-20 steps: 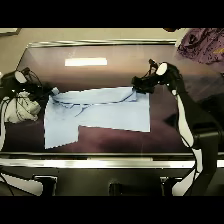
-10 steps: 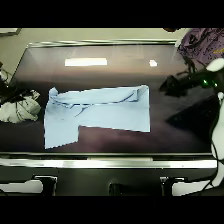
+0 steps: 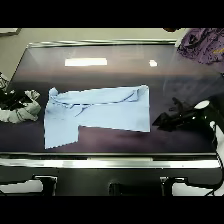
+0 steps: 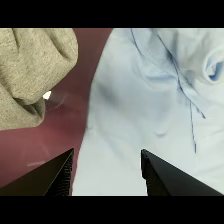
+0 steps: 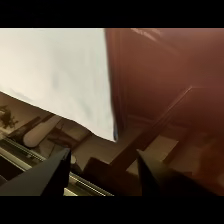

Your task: Fold the clothes and pants, and hang the long-sleeved shirts on hangers.

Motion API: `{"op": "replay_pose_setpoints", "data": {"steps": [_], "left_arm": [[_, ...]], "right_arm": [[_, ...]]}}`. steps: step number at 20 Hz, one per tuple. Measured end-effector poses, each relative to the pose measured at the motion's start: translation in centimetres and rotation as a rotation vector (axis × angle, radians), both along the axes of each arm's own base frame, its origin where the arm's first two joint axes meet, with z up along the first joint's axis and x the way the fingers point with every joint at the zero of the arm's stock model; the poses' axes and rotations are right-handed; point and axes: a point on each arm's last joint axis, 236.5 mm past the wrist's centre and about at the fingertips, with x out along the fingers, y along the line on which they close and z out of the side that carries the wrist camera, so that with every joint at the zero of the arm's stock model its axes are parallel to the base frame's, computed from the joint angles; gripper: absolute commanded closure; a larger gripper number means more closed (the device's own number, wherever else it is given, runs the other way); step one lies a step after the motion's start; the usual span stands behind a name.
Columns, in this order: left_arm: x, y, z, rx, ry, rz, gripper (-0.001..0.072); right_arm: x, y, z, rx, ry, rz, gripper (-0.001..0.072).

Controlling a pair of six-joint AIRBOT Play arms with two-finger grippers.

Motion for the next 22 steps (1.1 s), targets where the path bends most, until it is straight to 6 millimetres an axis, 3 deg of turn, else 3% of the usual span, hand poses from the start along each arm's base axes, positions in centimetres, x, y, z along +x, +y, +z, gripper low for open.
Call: {"op": "replay_pose_setpoints", "data": {"steps": [3, 12, 14, 16, 22], "left_arm": [[0.1, 0.1, -0.1, 0.002, -0.006, 0.004, 0.0225], [1.0, 0.6, 0.0, 0.018, -0.040, 0.016, 0.0225], [1.0, 0.6, 0.1, 0.019, -0.044, 0.018, 0.0225], [1.0, 0.7, 0.1, 0.020, -0.045, 0.020, 0.0225], [-0.3, 1.7, -1.3, -0.012, -0.010, 0.034, 0.0193]], "right_arm": [[-1.1, 0.9, -1.5, 0.029, -0.001, -0.017, 0.0212], [-0.6, 3.7, -2.7, 0.122, -0.018, -0.052, 0.0240], [-1.1, 4.8, -3.3, 0.114, -0.006, -0.018, 0.0533], [-1.3, 5.2, -3.8, 0.097, 0.005, -0.006, 0.0675], [-0.1, 4.6, -3.2, 0.022, -0.050, -0.029, 0.0674]]}}
